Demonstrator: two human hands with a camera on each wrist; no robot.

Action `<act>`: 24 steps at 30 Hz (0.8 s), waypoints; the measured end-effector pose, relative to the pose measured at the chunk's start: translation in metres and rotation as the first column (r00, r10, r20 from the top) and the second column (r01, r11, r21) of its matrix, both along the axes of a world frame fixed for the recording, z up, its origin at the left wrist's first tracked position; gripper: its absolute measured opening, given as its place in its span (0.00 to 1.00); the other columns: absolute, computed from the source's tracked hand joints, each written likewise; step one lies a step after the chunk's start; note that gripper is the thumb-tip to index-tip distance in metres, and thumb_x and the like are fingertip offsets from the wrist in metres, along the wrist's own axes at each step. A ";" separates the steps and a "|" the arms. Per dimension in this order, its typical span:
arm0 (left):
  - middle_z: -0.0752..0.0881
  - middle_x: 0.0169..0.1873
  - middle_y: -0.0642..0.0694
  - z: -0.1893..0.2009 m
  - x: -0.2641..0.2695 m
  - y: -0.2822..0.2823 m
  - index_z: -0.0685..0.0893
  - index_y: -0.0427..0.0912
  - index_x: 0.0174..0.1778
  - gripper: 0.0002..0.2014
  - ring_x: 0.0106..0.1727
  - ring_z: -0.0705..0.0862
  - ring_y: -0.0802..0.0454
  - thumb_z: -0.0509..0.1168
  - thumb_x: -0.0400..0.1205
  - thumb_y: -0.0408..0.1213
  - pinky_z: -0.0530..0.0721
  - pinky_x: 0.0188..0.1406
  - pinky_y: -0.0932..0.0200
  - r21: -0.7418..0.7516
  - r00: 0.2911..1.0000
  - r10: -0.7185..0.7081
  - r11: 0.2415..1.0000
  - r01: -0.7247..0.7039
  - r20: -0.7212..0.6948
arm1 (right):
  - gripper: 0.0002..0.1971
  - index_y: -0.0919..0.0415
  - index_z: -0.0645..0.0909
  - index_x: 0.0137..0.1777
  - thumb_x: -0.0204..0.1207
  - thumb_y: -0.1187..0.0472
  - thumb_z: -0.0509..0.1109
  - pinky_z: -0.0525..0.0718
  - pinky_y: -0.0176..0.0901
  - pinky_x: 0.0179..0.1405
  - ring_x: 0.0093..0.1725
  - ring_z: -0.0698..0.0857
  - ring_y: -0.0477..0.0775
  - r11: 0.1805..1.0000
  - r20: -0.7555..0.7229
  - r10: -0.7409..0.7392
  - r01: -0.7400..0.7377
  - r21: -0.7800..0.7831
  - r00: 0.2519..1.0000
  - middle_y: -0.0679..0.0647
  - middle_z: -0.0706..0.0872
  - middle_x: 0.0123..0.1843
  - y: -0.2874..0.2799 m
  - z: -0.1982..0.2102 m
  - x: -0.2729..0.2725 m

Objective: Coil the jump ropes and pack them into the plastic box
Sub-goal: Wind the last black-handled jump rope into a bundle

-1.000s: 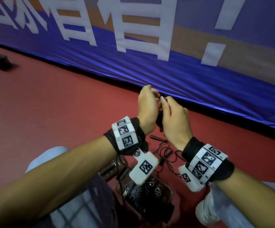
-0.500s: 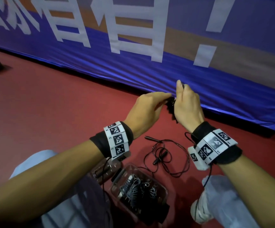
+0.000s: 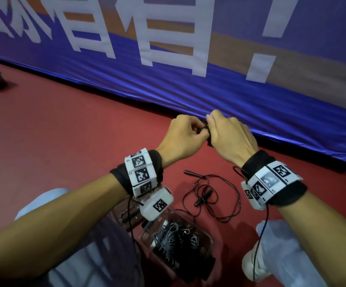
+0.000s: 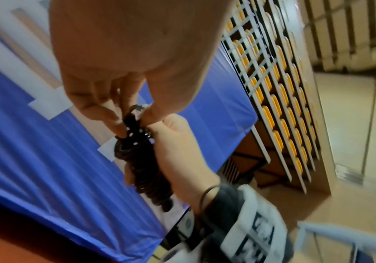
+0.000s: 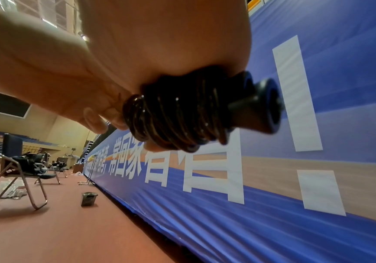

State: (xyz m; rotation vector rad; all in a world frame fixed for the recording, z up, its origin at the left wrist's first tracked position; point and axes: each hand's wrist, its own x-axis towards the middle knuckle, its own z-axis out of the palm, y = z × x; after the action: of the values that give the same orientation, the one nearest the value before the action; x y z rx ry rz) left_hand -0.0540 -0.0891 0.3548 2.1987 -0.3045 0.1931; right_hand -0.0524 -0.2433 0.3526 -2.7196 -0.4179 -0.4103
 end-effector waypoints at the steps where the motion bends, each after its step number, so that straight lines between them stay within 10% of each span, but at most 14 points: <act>1: 0.86 0.26 0.38 -0.001 0.002 0.000 0.89 0.36 0.34 0.10 0.26 0.78 0.48 0.66 0.77 0.36 0.78 0.29 0.54 -0.042 0.996 -0.001 0.999 -0.003 -0.090 | 0.14 0.56 0.71 0.52 0.92 0.49 0.50 0.73 0.54 0.30 0.32 0.76 0.66 1.000 0.019 0.015 -0.015 -0.004 1.000 0.54 0.82 0.34 0.000 -0.003 0.001; 4: 0.82 0.31 0.39 0.003 0.008 0.000 0.88 0.25 0.42 0.12 0.32 0.75 0.50 0.68 0.82 0.34 0.71 0.28 0.59 -0.178 0.933 -0.028 0.983 -0.039 -0.358 | 0.12 0.54 0.73 0.51 0.92 0.50 0.53 0.76 0.53 0.29 0.31 0.79 0.65 0.999 0.075 0.044 -0.044 0.003 0.996 0.51 0.81 0.32 0.001 -0.007 0.002; 9: 0.82 0.31 0.49 0.013 0.019 0.006 0.87 0.38 0.44 0.06 0.34 0.78 0.56 0.69 0.83 0.36 0.75 0.36 0.57 -0.266 0.819 -0.114 0.963 -0.049 -0.562 | 0.12 0.54 0.72 0.48 0.92 0.51 0.54 0.75 0.52 0.29 0.31 0.77 0.60 0.999 0.144 0.033 -0.034 0.002 0.989 0.48 0.79 0.35 0.002 -0.009 0.003; 12: 0.79 0.27 0.43 0.003 0.019 0.004 0.83 0.26 0.36 0.16 0.28 0.73 0.50 0.65 0.82 0.36 0.70 0.26 0.58 0.091 0.956 -0.102 0.987 0.131 -0.274 | 0.12 0.53 0.69 0.47 0.92 0.51 0.52 0.74 0.52 0.32 0.34 0.79 0.62 0.996 0.100 0.031 -0.022 -0.083 0.994 0.49 0.81 0.39 0.002 -0.012 0.004; 16: 0.85 0.25 0.46 -0.002 0.019 0.006 0.85 0.38 0.29 0.14 0.28 0.83 0.49 0.65 0.76 0.43 0.82 0.32 0.49 0.438 0.974 -0.201 0.889 0.135 0.107 | 0.12 0.52 0.69 0.46 0.91 0.50 0.53 0.77 0.54 0.34 0.38 0.83 0.65 0.991 0.031 0.013 -0.009 -0.130 0.999 0.52 0.83 0.42 0.000 -0.015 0.005; 24: 0.73 0.18 0.36 -0.001 0.023 0.000 0.75 0.33 0.21 0.20 0.23 0.62 0.50 0.68 0.74 0.42 0.67 0.23 0.56 0.215 0.994 0.000 0.976 -0.023 0.110 | 0.14 0.55 0.77 0.48 0.91 0.49 0.56 0.77 0.52 0.31 0.36 0.82 0.63 1.000 0.156 0.016 -0.012 -0.026 0.988 0.50 0.82 0.40 -0.002 -0.013 0.006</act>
State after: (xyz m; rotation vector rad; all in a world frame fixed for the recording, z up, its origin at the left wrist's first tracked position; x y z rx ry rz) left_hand -0.0309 -0.0895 0.3538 2.4105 -0.3893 0.2995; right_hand -0.0466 -0.2453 0.3397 -2.7166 -0.4868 -0.6205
